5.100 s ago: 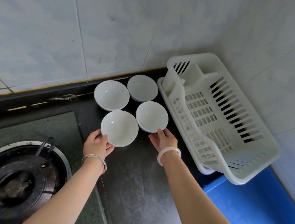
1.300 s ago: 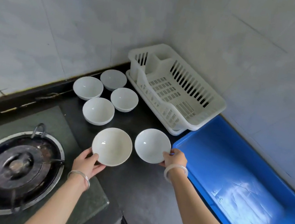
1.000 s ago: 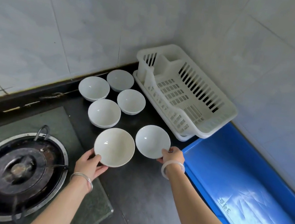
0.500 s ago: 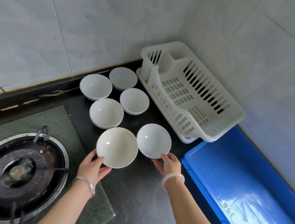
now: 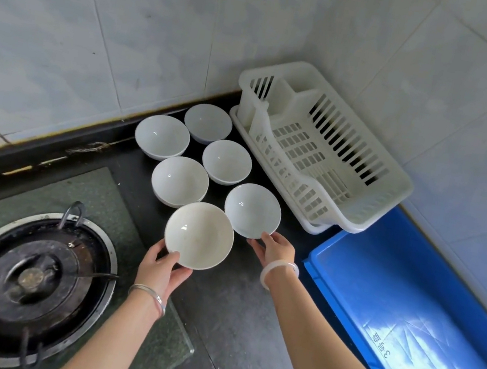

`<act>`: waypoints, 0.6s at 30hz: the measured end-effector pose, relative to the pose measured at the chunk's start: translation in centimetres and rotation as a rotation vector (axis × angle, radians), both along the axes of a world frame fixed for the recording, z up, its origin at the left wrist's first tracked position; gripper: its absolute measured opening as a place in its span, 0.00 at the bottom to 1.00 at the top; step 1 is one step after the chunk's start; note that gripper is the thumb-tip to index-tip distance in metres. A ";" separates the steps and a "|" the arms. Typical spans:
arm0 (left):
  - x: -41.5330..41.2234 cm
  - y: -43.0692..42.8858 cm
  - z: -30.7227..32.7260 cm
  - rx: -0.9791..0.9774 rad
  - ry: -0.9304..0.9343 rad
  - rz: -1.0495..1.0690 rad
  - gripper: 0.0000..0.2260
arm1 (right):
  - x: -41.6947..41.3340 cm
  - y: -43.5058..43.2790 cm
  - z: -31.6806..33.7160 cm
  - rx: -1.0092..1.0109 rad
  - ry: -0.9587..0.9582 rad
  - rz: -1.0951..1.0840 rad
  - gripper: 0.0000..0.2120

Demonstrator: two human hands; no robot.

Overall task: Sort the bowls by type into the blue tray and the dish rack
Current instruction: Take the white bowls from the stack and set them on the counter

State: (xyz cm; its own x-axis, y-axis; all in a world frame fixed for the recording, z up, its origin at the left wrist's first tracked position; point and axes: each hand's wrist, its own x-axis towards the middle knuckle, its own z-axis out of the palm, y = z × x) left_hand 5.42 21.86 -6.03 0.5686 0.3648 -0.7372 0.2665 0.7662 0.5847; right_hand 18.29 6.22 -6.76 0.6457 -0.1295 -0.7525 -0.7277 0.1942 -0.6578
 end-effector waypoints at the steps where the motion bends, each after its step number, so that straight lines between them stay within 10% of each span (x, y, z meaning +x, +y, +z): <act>1: 0.1 0.0 -0.1 -0.003 -0.001 0.001 0.18 | 0.1 0.2 -0.1 0.002 -0.003 0.002 0.12; 18: 0.1 -1.0 -0.9 0.067 0.024 0.092 0.17 | -0.1 -0.1 1.1 0.028 0.029 0.118 0.19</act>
State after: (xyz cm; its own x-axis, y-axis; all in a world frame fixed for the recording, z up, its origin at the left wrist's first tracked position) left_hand 5.50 20.89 -6.96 0.5129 0.4638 -0.7224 0.2109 0.7476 0.6297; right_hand 18.15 6.15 -5.65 0.6335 -0.0323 -0.7731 -0.7650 0.1240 -0.6320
